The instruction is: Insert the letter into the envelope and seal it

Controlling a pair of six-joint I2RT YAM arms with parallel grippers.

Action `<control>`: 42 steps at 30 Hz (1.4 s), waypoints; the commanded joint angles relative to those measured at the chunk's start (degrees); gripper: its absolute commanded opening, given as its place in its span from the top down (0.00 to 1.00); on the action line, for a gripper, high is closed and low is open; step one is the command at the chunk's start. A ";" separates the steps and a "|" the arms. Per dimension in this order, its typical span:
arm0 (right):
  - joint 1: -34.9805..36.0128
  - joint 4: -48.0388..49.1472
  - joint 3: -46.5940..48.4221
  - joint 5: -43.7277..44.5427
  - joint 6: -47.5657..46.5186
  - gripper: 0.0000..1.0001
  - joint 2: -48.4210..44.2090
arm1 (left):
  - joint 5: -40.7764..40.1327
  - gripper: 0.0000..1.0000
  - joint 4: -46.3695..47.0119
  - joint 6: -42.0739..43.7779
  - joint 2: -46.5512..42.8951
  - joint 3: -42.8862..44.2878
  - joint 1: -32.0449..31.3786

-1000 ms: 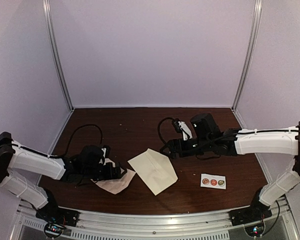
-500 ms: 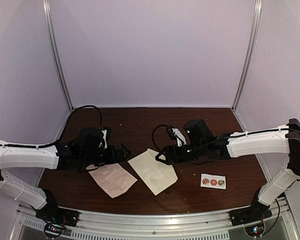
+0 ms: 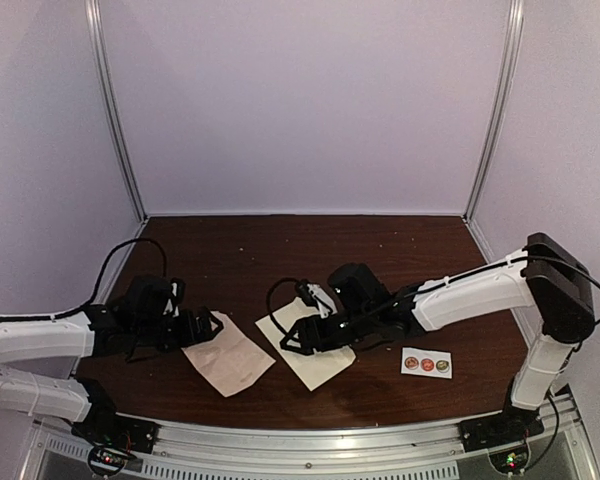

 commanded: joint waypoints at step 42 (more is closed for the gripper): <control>4.47 9.62 12.28 2.99 6.76 1.00 11.71 | 3.10 0.02 5.29 5.15 0.36 -0.32 0.33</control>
